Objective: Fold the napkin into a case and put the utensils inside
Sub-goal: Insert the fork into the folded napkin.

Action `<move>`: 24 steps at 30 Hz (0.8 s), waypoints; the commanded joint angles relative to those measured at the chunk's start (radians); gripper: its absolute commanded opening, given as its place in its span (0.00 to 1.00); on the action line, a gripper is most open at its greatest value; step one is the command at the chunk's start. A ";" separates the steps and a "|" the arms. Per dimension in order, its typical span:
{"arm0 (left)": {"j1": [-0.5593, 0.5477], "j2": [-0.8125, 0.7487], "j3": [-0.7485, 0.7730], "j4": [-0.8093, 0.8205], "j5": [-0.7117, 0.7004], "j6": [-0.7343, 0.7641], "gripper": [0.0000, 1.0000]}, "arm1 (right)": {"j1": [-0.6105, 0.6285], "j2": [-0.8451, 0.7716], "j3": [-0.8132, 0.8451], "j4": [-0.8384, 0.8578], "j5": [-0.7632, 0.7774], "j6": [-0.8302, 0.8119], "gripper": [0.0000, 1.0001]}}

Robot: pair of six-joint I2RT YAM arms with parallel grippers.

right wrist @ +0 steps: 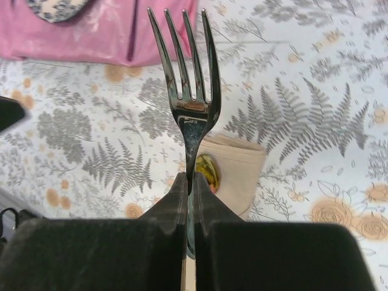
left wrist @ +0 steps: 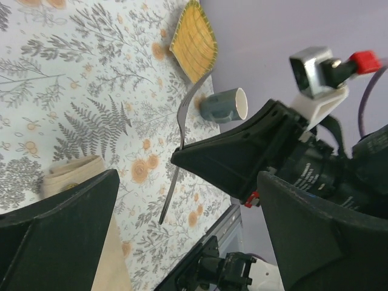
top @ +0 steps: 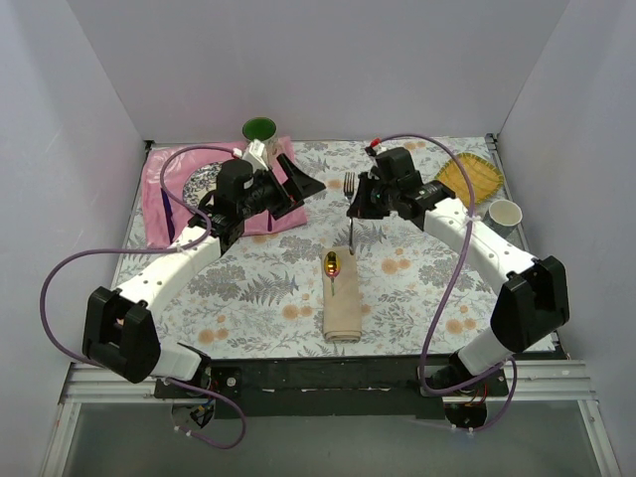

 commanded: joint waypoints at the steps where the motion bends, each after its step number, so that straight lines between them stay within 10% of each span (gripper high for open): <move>1: 0.038 -0.060 -0.022 -0.035 -0.053 0.047 0.98 | 0.019 -0.058 -0.133 0.122 0.114 0.065 0.01; 24: 0.088 -0.075 -0.043 -0.021 -0.057 0.058 0.98 | 0.082 0.086 -0.210 0.233 0.215 0.092 0.01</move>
